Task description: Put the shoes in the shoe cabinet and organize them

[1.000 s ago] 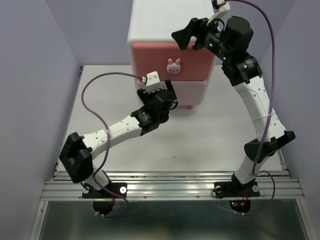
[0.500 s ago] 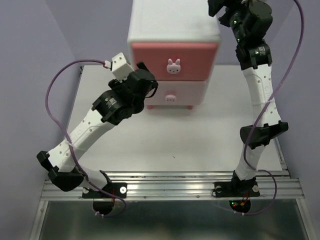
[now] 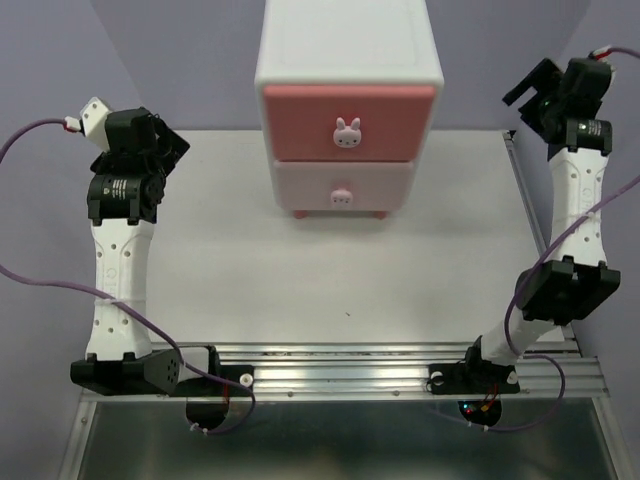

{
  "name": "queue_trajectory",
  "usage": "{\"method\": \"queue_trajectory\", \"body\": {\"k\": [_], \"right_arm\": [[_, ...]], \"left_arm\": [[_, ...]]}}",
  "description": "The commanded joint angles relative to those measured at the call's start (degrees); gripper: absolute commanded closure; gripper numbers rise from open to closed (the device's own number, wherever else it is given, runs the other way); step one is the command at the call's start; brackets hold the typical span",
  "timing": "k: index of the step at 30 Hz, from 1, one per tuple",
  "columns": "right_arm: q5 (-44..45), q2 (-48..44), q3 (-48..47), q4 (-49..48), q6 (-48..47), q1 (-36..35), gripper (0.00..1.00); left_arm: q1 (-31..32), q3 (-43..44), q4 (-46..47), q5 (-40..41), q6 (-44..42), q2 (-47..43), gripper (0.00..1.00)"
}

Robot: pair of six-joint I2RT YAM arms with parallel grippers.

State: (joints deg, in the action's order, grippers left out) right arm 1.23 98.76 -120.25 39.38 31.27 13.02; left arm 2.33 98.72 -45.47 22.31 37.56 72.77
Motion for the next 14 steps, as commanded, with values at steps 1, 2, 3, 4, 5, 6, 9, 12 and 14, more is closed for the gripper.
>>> {"method": "queue_trajectory", "body": {"k": [1,2,3,4,5,6,9,12,14], "right_arm": [[-0.52,-10.41,17.86,6.6,-7.34,-1.41,0.0],[-0.71,-12.69,22.12,4.5,-8.14,-1.41,0.0],[-0.27,-15.15,26.34,3.18,-8.41,-1.41,0.0],[1.99,-19.96,34.47,0.38,-7.81,-1.41,0.0],[3.84,-22.1,37.86,-0.34,-7.28,-1.41,0.0],[5.43,-23.95,40.42,-0.79,-6.84,-1.41,0.0],[5.18,-29.4,47.81,-2.11,-7.97,-1.41,0.0],[5.62,-33.27,52.47,-3.25,-9.12,-1.41,0.0],[7.37,-35.03,54.14,-3.25,-9.12,-1.41,0.0]], "left_arm": [[-3.82,-5.54,2.84,-9.3,-3.1,-1.57,0.01],[-4.0,-6.68,3.46,-7.73,-3.28,-2.19,0.01],[-4.17,-9.04,3.72,-6.58,-2.5,-2.89,0.01],[-4.26,-10.29,4.42,-4.92,-1.97,-4.55,0.01],[-4.44,-11.69,4.52,-4.29,-1.18,-5.53,0.01],[-4.79,-14.14,4.6,-3.85,0.48,-6.41,0.01],[-4.79,-16.62,2.68,-2.01,1.11,-8.35,0.01],[-4.79,-17.94,0.91,-0.69,0.23,-8.87,0.01],[-4.79,-17.86,0.57,0.8,-0.03,-9.84,0.01]]}}
